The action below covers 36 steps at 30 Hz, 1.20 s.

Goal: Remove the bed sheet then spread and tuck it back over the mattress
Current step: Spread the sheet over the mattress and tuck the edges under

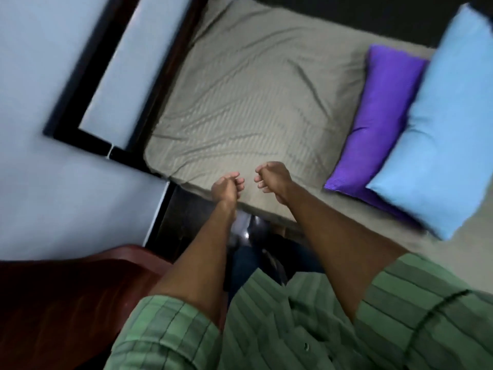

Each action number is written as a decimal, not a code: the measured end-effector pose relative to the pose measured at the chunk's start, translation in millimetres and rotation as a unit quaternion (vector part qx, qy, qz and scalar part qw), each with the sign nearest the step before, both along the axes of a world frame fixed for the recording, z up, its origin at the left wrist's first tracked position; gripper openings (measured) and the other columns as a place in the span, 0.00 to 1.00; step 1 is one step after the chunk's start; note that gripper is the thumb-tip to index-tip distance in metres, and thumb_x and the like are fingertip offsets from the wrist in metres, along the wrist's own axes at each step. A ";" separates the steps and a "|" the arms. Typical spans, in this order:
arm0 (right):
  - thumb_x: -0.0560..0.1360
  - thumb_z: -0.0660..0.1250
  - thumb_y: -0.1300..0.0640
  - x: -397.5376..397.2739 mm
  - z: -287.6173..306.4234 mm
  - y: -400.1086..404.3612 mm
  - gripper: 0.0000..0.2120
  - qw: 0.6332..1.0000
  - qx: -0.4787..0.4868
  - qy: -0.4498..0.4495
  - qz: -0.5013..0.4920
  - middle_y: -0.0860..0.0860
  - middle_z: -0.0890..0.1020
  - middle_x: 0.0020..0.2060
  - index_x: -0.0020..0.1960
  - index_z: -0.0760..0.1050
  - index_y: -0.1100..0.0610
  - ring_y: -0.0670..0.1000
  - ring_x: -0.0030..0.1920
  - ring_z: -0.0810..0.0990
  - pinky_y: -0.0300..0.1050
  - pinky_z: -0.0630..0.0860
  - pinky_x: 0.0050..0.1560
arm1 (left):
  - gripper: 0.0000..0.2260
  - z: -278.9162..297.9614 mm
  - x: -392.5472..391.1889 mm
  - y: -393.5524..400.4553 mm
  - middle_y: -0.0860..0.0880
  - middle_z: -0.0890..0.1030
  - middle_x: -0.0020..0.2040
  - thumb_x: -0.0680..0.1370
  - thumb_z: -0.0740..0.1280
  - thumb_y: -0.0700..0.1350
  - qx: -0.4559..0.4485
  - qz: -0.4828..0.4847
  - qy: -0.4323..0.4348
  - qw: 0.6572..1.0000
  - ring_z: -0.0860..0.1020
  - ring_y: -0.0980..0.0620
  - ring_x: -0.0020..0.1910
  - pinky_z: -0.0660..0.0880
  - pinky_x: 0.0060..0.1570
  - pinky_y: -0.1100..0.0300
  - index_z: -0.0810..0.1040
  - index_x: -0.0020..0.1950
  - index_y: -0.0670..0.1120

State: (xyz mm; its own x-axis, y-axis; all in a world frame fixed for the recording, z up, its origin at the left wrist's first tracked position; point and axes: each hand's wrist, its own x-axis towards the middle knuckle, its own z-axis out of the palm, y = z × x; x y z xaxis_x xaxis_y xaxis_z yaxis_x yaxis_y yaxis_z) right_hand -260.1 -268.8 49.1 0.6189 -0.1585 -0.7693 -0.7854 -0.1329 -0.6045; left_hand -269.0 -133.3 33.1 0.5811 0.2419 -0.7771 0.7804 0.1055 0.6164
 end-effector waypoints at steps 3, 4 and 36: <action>0.78 0.60 0.60 -26.1 34.9 -43.9 0.08 0.998 0.005 -0.024 -0.061 0.55 0.83 0.37 0.48 0.78 0.56 0.51 0.31 0.77 0.39 0.71 0.30 | 0.12 36.3 -17.0 -38.1 0.47 0.84 0.38 0.80 0.58 0.38 0.031 -0.055 0.003 0.998 0.78 0.53 0.31 0.66 0.27 0.64 0.82 0.50 0.45; 0.78 0.60 0.59 -37.9 42.7 -56.9 0.08 0.996 0.007 -0.029 -0.083 0.54 0.82 0.36 0.47 0.77 0.55 0.50 0.29 0.76 0.38 0.69 0.27 | 0.13 45.9 -23.8 -51.9 0.47 0.84 0.38 0.80 0.58 0.38 0.040 -0.071 0.001 0.997 0.78 0.53 0.31 0.66 0.27 0.64 0.82 0.50 0.45; 0.73 0.64 0.62 -569.6 38.9 -572.6 0.08 0.848 -0.077 -0.008 -0.525 0.58 0.85 0.38 0.45 0.82 0.63 0.55 0.33 0.83 0.46 0.80 0.30 | 0.10 86.7 -486.8 -650.0 0.47 0.83 0.38 0.80 0.61 0.36 -0.064 -0.510 -0.057 0.856 0.81 0.54 0.30 0.69 0.24 0.68 0.82 0.53 0.43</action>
State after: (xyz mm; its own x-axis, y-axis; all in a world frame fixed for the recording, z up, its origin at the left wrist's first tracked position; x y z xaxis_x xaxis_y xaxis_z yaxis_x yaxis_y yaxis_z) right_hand -829.7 -841.4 88.0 0.0847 -0.7262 -0.6822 -0.5119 0.5557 -0.6551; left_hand -755.7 -783.3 119.8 0.5135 -0.5192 -0.6832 0.4413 -0.5231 0.7292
